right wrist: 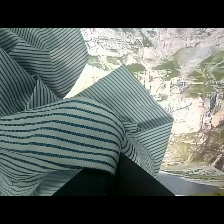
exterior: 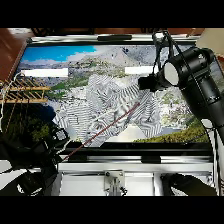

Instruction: Fold the shirts.

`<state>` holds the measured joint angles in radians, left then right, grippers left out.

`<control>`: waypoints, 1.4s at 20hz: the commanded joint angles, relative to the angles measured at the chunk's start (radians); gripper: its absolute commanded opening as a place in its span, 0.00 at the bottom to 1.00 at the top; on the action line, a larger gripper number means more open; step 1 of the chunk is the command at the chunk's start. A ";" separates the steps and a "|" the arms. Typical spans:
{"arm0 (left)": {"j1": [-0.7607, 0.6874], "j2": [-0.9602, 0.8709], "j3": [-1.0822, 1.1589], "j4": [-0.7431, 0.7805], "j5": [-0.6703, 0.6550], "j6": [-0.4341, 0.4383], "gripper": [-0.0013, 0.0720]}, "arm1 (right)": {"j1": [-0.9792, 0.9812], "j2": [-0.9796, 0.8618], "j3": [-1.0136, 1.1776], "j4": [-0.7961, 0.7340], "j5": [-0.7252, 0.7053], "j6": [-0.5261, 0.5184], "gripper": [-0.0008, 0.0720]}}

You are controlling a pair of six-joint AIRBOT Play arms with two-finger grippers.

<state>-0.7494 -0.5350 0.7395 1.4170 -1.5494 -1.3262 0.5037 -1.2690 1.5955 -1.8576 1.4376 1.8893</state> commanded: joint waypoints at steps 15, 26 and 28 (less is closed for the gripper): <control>-0.011 -0.230 0.077 0.026 0.184 0.023 0.08 | -0.002 0.210 0.001 0.215 0.116 -0.092 0.14; -0.017 -0.408 0.090 -0.007 0.449 -0.007 0.08 | 0.035 0.210 0.001 0.509 -0.004 -0.147 0.14; -0.018 -0.417 0.106 -0.007 0.472 -0.038 0.08 | 0.085 0.210 0.001 0.506 0.000 -0.129 0.14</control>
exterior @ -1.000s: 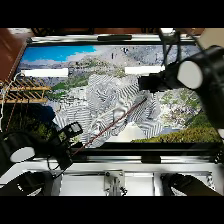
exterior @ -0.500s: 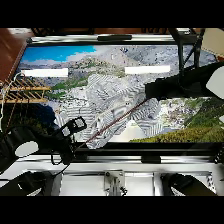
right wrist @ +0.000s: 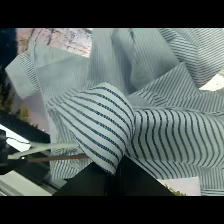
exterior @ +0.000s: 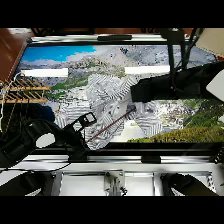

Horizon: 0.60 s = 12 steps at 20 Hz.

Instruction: Fold the shirts.

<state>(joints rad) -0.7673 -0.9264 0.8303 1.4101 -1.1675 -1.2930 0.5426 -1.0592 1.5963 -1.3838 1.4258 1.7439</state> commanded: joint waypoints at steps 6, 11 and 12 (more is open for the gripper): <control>0.000 -0.036 0.026 0.000 0.084 -0.094 0.08 | 0.163 -0.002 -0.001 -0.043 0.022 0.089 0.14; 0.000 -0.040 0.026 0.002 0.087 -0.146 0.08 | 0.219 -0.067 -0.001 -0.036 0.055 0.081 0.14; 0.000 -0.040 0.025 0.002 0.087 -0.145 0.08 | 0.221 -0.087 -0.001 -0.040 0.055 0.074 0.14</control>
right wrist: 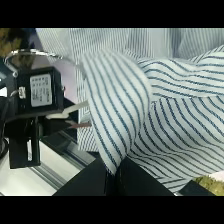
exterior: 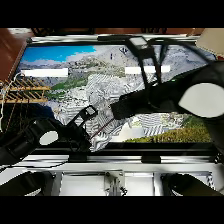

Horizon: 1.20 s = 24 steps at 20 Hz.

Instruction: Fold the shirts.

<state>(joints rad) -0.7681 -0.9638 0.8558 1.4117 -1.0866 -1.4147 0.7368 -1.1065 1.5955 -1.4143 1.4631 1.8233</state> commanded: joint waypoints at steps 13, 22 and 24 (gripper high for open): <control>0.001 -0.002 0.000 0.001 0.002 -0.012 0.08 | -0.324 0.191 0.001 -0.451 0.056 -0.016 0.70; 0.001 -0.002 0.000 0.048 -0.140 0.166 0.08 | -0.745 -0.127 0.000 -0.028 0.214 -1.308 0.70; 0.001 -0.003 0.000 0.083 -0.164 0.168 0.08 | -0.745 -0.169 0.000 0.077 0.228 -1.508 0.70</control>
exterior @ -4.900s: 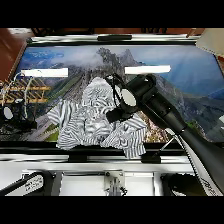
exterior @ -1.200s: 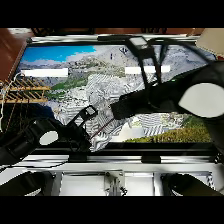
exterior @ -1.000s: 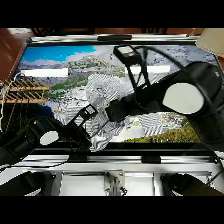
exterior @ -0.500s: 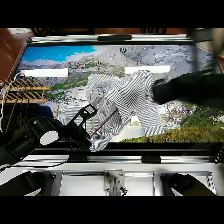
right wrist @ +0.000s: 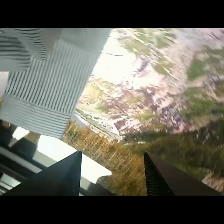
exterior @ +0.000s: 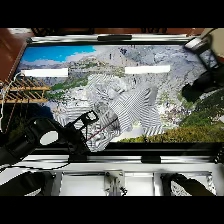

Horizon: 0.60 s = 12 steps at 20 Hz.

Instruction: Fold the shirts.

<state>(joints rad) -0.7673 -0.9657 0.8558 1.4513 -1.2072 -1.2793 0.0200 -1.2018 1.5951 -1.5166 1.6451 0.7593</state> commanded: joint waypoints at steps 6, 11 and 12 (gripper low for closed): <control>0.000 -0.001 0.000 0.061 -0.054 0.068 0.08 | 0.088 -0.112 -0.001 0.167 0.009 -0.629 0.70; 0.000 -0.001 0.000 0.101 -0.052 0.092 0.08 | 0.188 -0.123 -0.002 0.098 -0.044 -0.675 0.70; 0.000 -0.001 0.000 0.102 -0.050 0.095 0.08 | 0.197 -0.130 -0.003 0.097 -0.040 -0.675 0.70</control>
<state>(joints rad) -0.7673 -0.9657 0.8558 1.5352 -1.2583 -1.2049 0.1749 -1.3190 1.5944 -1.4010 1.6207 0.1276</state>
